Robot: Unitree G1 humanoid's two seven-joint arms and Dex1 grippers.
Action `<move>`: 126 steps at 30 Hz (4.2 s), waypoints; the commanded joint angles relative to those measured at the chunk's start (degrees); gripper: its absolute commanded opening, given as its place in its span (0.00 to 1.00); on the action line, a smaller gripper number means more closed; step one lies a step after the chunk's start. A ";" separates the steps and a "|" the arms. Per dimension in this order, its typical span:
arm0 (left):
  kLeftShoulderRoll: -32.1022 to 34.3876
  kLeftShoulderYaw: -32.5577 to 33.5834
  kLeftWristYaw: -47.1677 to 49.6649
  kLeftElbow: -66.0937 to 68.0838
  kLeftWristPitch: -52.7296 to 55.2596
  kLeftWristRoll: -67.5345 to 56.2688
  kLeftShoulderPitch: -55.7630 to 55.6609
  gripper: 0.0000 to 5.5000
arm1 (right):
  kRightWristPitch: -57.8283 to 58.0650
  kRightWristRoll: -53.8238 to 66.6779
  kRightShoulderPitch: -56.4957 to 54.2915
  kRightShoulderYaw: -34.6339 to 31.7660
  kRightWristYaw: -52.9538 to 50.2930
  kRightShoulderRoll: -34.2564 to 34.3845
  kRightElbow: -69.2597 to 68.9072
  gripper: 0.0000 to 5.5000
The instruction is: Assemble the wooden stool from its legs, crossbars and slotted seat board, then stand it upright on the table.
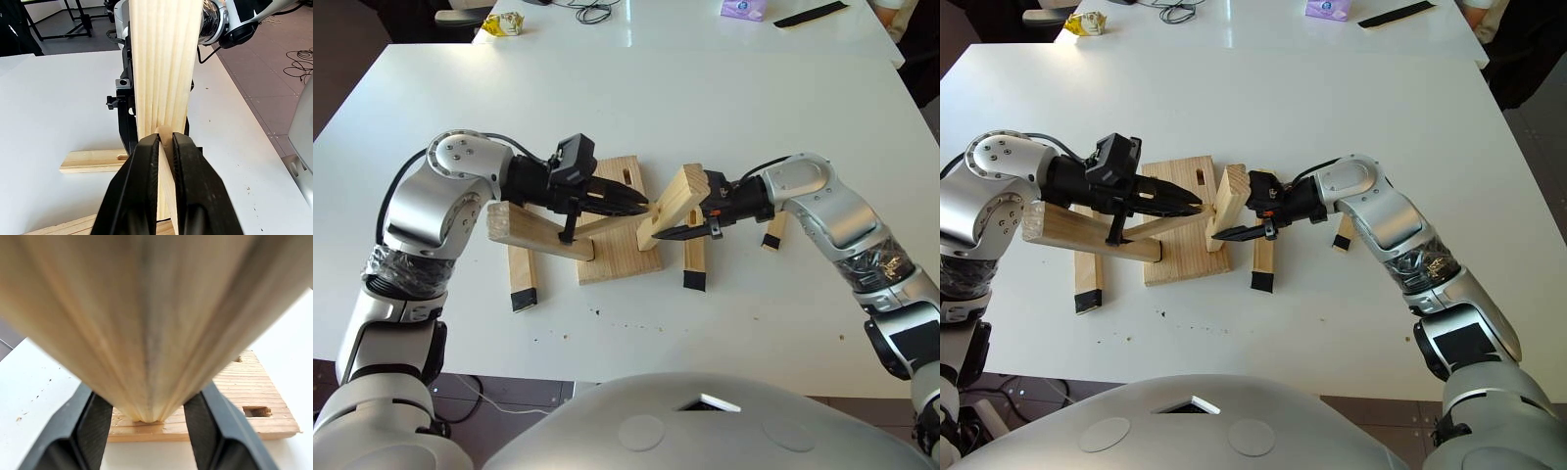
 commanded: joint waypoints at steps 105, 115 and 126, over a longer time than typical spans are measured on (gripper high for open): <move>-14.23 13.82 51.30 -26.91 17.18 7.20 27.61 0.37 | 9.97 -7.88 11.22 -3.12 -2.61 -9.46 -7.01 0.37; -12.25 5.85 53.56 -27.74 22.12 13.95 19.32 0.37 | 9.87 -10.75 4.95 3.34 -0.65 -4.54 -2.70 0.37; -13.37 3.38 54.80 -21.41 22.30 21.44 14.76 0.37 | 9.82 -10.94 3.97 4.92 -2.16 -1.76 -0.70 0.37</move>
